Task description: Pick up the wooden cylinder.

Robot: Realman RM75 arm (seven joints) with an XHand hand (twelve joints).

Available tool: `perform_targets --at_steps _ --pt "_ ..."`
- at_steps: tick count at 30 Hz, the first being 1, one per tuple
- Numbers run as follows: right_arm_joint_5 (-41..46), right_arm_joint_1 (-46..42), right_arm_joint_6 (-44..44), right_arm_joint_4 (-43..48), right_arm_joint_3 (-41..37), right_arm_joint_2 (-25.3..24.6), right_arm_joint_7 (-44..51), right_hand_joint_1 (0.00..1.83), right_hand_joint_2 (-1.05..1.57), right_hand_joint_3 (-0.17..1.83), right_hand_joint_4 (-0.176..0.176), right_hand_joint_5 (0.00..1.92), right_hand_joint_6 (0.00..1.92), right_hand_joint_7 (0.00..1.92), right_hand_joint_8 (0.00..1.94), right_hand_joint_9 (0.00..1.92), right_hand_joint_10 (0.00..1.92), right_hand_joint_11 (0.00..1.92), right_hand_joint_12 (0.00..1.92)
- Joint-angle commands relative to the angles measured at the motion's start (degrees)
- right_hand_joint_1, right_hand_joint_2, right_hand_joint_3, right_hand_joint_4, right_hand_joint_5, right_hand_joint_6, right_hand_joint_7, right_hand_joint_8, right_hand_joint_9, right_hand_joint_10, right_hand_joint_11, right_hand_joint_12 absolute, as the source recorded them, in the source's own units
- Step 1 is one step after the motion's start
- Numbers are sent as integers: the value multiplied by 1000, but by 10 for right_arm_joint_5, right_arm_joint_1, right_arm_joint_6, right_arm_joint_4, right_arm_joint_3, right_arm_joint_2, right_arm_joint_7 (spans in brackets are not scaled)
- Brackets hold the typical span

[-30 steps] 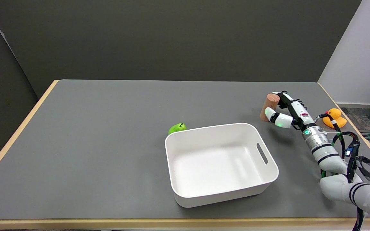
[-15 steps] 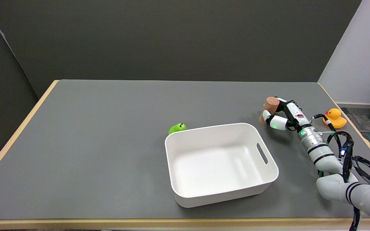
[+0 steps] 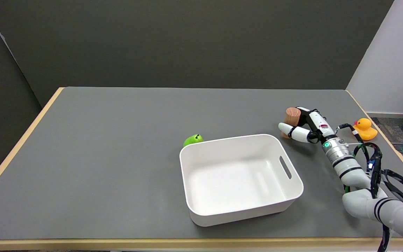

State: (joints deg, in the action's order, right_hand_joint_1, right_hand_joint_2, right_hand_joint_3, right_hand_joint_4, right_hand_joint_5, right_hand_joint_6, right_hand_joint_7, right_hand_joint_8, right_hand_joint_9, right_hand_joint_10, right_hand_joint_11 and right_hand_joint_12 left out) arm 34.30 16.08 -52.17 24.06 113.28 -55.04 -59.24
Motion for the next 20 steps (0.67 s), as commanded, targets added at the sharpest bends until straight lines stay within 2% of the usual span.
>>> perform_targets --at_steps 1,7,10,15,20 --pt "-18 18 -30 -1 -9 0 17 944 1071 494 -15 674 1574 787 1463 771 1361 225 1838" --pt "-18 9 -106 69 -33 32 17 952 1054 517 -22 684 1570 795 1508 793 1408 229 1904" --pt "-18 -23 -121 150 -60 59 17 962 1060 517 -43 674 1581 812 1522 816 1427 275 1921" --pt "-18 -90 -158 270 -101 93 17 967 1077 509 -64 651 1606 787 1547 809 1450 246 1921" --pt "-18 -139 -191 368 -107 107 17 969 1075 513 -68 651 1608 777 1564 803 1464 242 1921"
